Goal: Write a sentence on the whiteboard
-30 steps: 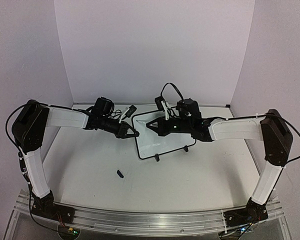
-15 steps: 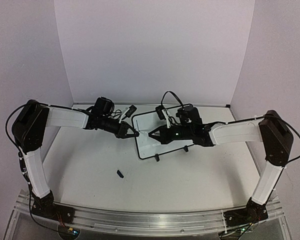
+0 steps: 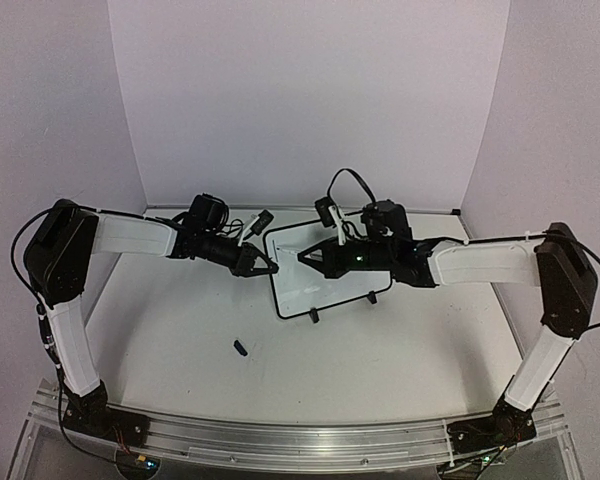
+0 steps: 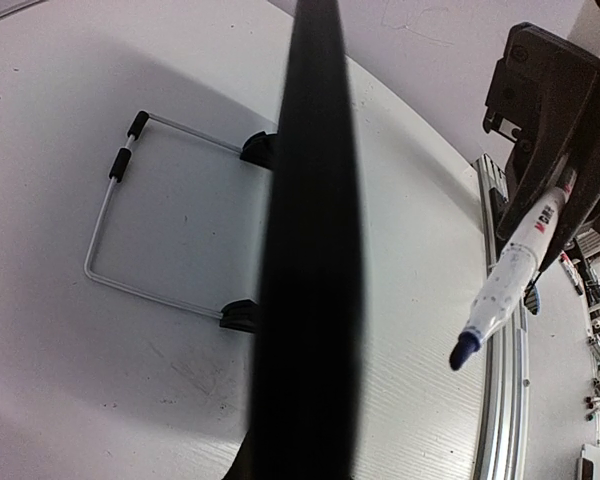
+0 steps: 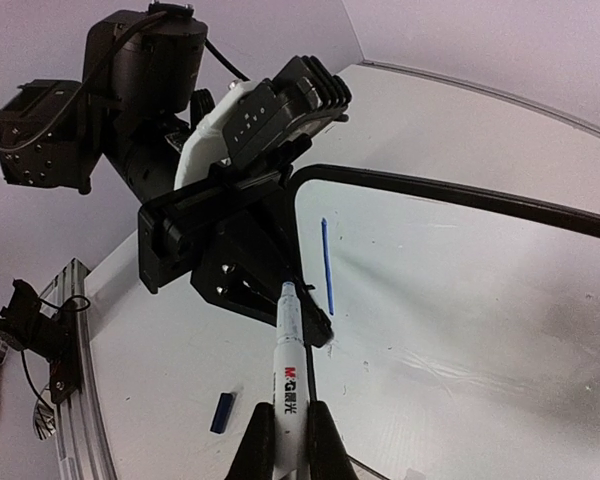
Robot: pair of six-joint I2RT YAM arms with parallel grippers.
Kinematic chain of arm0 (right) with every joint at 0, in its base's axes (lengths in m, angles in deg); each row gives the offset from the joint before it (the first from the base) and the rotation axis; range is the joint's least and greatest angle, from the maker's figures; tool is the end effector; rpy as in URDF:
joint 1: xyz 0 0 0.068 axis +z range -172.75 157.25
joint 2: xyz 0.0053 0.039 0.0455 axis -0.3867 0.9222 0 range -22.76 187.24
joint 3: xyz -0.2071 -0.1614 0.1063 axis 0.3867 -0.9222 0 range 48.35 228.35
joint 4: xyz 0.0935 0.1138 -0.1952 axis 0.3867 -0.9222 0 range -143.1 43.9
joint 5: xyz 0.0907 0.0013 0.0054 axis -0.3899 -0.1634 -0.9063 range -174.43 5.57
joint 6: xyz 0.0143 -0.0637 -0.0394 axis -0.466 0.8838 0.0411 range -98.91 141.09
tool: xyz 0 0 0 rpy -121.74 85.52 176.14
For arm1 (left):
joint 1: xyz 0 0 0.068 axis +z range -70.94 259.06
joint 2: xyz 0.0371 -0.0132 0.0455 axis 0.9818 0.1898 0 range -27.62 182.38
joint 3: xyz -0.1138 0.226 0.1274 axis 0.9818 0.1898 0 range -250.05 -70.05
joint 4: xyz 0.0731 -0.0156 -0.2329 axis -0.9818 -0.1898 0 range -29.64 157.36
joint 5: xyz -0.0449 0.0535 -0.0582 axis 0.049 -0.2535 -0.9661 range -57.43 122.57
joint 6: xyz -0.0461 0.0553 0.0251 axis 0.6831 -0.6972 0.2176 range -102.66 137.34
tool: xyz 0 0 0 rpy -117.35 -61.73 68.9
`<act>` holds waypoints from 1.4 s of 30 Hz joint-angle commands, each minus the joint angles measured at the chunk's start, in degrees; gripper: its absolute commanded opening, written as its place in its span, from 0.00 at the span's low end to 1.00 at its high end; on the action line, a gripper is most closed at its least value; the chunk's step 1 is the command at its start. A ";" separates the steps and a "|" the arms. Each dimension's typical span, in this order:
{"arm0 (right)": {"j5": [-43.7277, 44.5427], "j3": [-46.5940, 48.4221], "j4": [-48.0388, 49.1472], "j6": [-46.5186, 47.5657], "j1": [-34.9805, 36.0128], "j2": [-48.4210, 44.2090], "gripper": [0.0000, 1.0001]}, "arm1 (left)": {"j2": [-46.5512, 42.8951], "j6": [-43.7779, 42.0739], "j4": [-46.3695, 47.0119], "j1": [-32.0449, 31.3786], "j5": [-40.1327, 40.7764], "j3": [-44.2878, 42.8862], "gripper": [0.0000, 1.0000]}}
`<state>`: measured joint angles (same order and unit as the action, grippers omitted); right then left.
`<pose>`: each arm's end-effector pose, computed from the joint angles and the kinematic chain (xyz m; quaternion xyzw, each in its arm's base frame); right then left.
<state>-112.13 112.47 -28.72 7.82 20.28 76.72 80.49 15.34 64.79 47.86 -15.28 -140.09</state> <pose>0.2789 0.3016 0.2617 -0.3377 0.7229 0.4401 0.4120 0.3259 -0.2534 0.2055 0.3996 0.7476 -0.4527 0.2764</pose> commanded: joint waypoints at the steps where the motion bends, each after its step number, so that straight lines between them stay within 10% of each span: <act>1: 0.63 2.92 -0.24 0.89 -0.21 1.90 0.00 | 0.95 -0.37 -2.97 -0.48 -1.94 -1.41 0.00; 42: 10.35 0.28 -1.48 0.53 -0.21 0.16 0.00 | 1.35 -0.36 -3.14 -0.44 -1.98 -1.69 0.00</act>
<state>-106.43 113.80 -30.36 7.99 20.43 79.63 80.73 15.37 64.77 47.90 -15.33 -140.22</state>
